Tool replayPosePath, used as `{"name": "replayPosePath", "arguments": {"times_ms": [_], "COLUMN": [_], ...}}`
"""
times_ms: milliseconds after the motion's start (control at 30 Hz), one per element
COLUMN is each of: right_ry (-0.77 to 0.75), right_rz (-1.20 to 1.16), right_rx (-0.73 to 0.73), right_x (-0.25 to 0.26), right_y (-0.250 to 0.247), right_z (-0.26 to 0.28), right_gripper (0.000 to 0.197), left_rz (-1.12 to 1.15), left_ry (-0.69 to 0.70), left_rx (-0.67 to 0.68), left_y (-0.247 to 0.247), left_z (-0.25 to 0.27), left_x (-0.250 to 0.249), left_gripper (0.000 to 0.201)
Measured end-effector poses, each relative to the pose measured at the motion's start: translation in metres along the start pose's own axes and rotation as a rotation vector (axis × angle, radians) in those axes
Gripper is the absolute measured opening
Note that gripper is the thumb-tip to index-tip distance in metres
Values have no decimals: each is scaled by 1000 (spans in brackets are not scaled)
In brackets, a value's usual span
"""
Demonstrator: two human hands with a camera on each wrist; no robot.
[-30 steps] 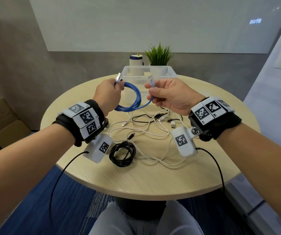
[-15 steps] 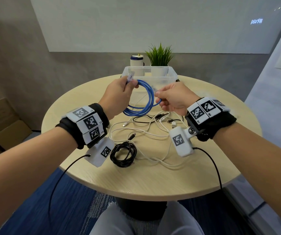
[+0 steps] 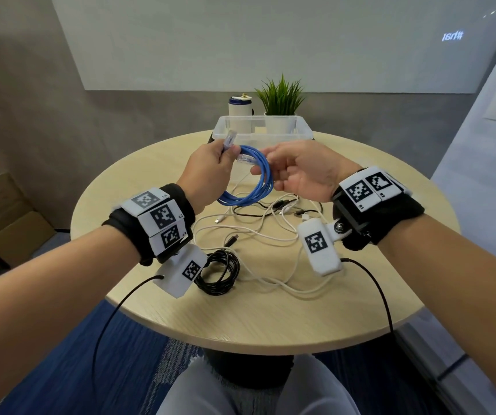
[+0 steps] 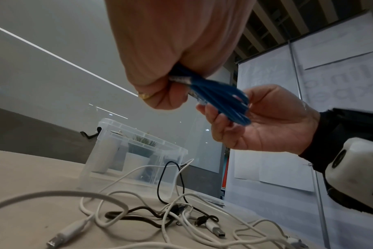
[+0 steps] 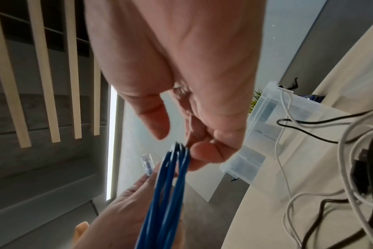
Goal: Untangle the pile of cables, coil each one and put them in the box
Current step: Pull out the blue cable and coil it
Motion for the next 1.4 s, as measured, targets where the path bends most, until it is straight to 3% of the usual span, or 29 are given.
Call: {"name": "replayPosePath", "arguments": {"times_ms": [67, 233, 400, 533, 633, 1067, 1233, 1400], "right_ry": [-53, -59, 21, -15, -71, -358, -427, -327], "right_rz": [65, 56, -80, -116, -92, 457, 312, 119], "right_rx": [-18, 28, 30, 60, 65, -181, -90, 12], "right_x": [0, -2, -2, 3, 3, 0, 4, 8], "right_y": [2, 4, -1, -7, -3, 2, 9, 7], "right_z": [1, 1, 2, 3, 3, -1, 4, 10], "right_gripper": [6, 18, 32, 39, 31, 12, 16, 14], "left_rz": [-9, -3, 242, 350, 275, -333, -367, -366], "left_ry": [-10, -48, -186, -251, -190, 64, 61, 34], "left_rx": [13, 87, 214, 251, 216, 80, 73, 79], "left_y": [1, 7, 10, 12, 13, 9, 13, 10], "left_z": [-1, 2, 5, 6, 5, -1, -2, -2], "left_x": [1, 0, 2, 3, 0, -4, 1, 11], "left_gripper": [34, 37, 26, 25, 25, 26, 24, 27]}}
Point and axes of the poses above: each hand's wrist, its own z-axis away from the middle knuckle, its own y-axis out of the palm, x = y × z, the point moved 3 cm from there along -z, towards the middle knuckle, and after that the axes turned 11 degrees about -x, right-handed, at the moved point
